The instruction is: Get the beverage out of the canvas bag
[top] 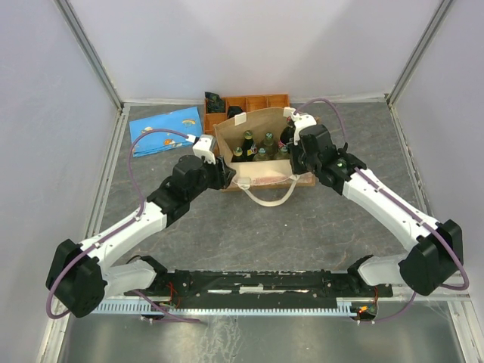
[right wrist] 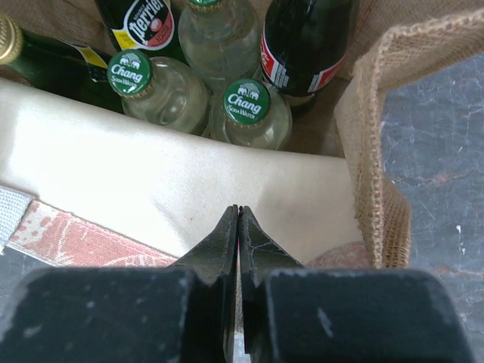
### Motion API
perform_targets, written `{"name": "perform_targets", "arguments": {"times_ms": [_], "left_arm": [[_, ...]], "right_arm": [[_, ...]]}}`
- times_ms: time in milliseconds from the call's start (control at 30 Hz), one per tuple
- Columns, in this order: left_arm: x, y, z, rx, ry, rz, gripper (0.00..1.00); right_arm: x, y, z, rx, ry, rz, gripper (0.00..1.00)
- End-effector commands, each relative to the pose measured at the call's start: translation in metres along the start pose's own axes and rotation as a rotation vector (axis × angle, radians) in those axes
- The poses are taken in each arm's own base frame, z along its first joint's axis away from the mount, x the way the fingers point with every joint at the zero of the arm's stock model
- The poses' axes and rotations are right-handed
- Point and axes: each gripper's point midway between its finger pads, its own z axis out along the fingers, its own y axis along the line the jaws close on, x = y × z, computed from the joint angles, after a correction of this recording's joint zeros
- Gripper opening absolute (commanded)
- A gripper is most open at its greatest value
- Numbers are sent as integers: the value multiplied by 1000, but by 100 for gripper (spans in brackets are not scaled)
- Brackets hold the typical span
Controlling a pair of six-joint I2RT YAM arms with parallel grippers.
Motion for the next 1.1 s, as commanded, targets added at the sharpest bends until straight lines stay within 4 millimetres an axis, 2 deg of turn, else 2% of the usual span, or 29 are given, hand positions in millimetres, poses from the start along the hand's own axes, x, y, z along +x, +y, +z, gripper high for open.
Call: {"name": "perform_targets", "arguments": {"times_ms": [0,133,267,333,400,533,800,1067], "left_arm": [[57,15,-7,-43,189,4,46],[60,14,-5,-35,203,13,41],[63,16,-4,-38,210,21,35],[67,17,-4,-42,218,23,27],[71,19,-4,-45,227,27,22],[77,24,-5,-64,237,32,21],[89,31,-6,-89,260,38,15],[86,32,-5,-98,253,39,14]], "right_arm": [[11,-10,-2,55,28,24,9],[5,-11,1,73,8,42,23],[-5,-10,5,78,-25,63,42],[-9,-9,8,78,-37,69,50],[-12,-8,12,78,-45,72,51],[-17,-7,22,85,-55,75,57],[-29,-11,43,136,-88,94,58],[-37,-17,49,180,-129,137,57]]}}
